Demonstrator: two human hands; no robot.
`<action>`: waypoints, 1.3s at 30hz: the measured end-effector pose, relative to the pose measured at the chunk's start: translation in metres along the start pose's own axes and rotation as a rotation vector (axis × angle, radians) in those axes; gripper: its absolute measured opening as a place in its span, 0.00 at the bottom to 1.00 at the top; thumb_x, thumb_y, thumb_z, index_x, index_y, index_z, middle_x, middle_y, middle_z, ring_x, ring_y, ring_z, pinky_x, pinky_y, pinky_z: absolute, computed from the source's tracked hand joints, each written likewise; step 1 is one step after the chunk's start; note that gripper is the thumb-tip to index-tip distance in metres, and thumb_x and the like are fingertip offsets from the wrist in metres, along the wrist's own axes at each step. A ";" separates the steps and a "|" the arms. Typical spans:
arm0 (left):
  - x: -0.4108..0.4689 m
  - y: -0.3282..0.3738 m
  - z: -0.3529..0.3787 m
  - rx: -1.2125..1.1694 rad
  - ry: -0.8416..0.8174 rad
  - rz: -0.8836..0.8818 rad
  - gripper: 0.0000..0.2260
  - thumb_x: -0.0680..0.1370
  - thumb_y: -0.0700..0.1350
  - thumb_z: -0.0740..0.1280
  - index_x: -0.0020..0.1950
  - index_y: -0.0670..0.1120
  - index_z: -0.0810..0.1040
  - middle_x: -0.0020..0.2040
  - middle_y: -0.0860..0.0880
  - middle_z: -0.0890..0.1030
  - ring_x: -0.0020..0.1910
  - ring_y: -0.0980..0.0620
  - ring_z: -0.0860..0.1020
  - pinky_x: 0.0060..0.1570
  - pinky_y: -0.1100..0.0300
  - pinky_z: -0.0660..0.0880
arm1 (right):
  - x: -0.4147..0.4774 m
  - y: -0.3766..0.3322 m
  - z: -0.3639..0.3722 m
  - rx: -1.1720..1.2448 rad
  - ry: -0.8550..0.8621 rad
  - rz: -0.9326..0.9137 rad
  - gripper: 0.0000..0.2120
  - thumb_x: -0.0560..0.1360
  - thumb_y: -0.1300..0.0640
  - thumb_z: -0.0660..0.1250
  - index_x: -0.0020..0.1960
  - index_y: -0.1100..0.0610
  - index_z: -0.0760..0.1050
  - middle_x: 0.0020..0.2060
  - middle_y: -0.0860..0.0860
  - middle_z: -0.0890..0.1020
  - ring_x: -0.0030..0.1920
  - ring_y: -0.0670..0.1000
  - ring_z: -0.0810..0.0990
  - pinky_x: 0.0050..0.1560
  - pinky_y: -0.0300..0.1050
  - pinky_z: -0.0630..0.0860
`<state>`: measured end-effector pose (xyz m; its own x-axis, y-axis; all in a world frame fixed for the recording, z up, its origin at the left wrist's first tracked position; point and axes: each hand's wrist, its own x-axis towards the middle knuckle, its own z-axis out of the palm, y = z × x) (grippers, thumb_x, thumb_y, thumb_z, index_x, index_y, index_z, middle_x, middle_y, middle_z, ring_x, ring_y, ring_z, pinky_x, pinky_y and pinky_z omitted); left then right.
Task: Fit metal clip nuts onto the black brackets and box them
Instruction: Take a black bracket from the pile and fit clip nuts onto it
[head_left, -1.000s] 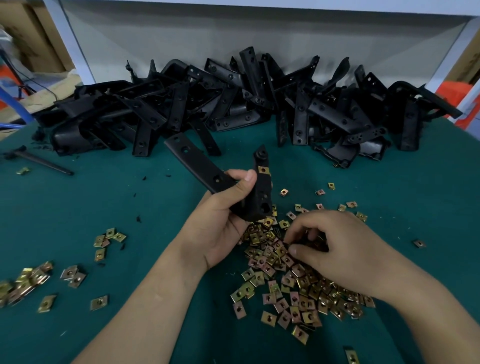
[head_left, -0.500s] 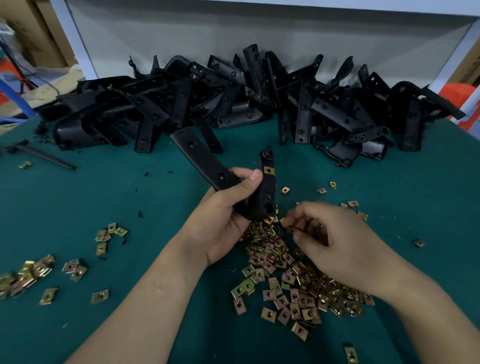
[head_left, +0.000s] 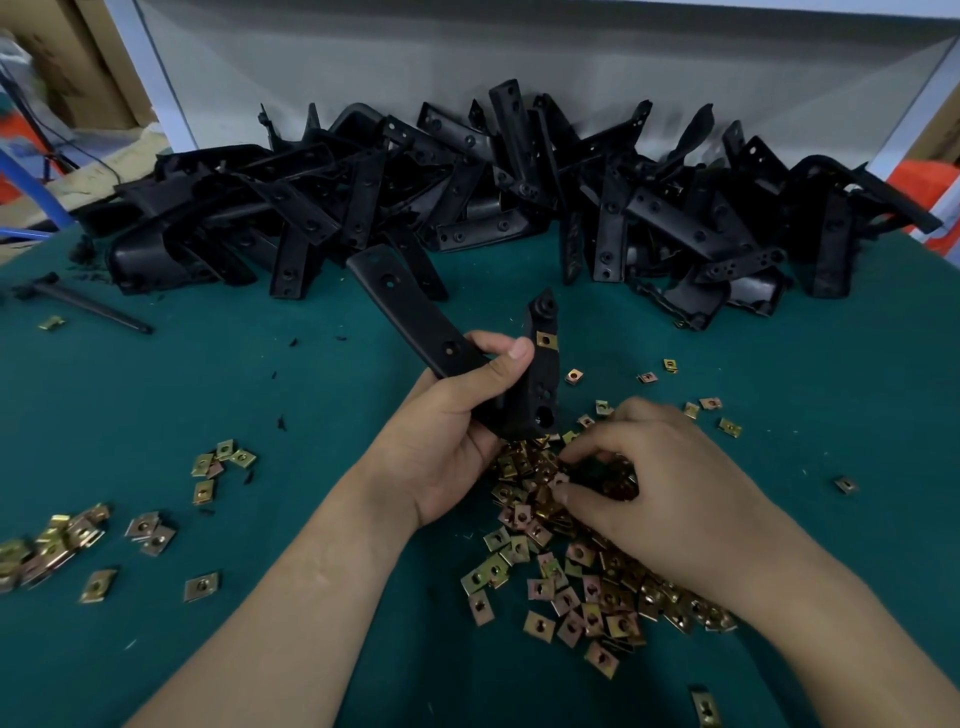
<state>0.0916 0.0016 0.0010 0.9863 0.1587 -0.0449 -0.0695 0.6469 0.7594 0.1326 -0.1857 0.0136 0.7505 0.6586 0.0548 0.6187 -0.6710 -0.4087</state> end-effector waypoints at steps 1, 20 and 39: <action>0.000 0.000 0.000 0.006 0.002 -0.001 0.06 0.73 0.42 0.72 0.47 0.45 0.78 0.44 0.46 0.86 0.43 0.52 0.85 0.40 0.61 0.81 | 0.000 0.000 0.000 -0.006 -0.015 -0.012 0.14 0.74 0.37 0.68 0.57 0.40 0.80 0.47 0.39 0.72 0.55 0.42 0.69 0.57 0.44 0.71; 0.002 -0.002 -0.003 0.040 -0.032 0.007 0.04 0.75 0.43 0.72 0.46 0.46 0.78 0.44 0.46 0.85 0.44 0.50 0.85 0.43 0.59 0.81 | 0.000 -0.003 -0.001 0.167 0.022 -0.041 0.06 0.77 0.55 0.71 0.46 0.43 0.78 0.41 0.38 0.80 0.50 0.36 0.75 0.46 0.28 0.70; -0.001 0.000 0.000 0.083 -0.049 -0.008 0.02 0.74 0.42 0.72 0.41 0.47 0.80 0.41 0.47 0.85 0.39 0.52 0.84 0.37 0.59 0.81 | 0.004 -0.001 -0.014 0.695 0.087 0.082 0.11 0.77 0.63 0.70 0.49 0.47 0.83 0.42 0.44 0.86 0.43 0.44 0.84 0.48 0.34 0.79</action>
<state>0.0903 0.0011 0.0009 0.9930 0.1160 -0.0209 -0.0511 0.5835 0.8105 0.1381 -0.1869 0.0270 0.8223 0.5659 0.0596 0.2891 -0.3253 -0.9003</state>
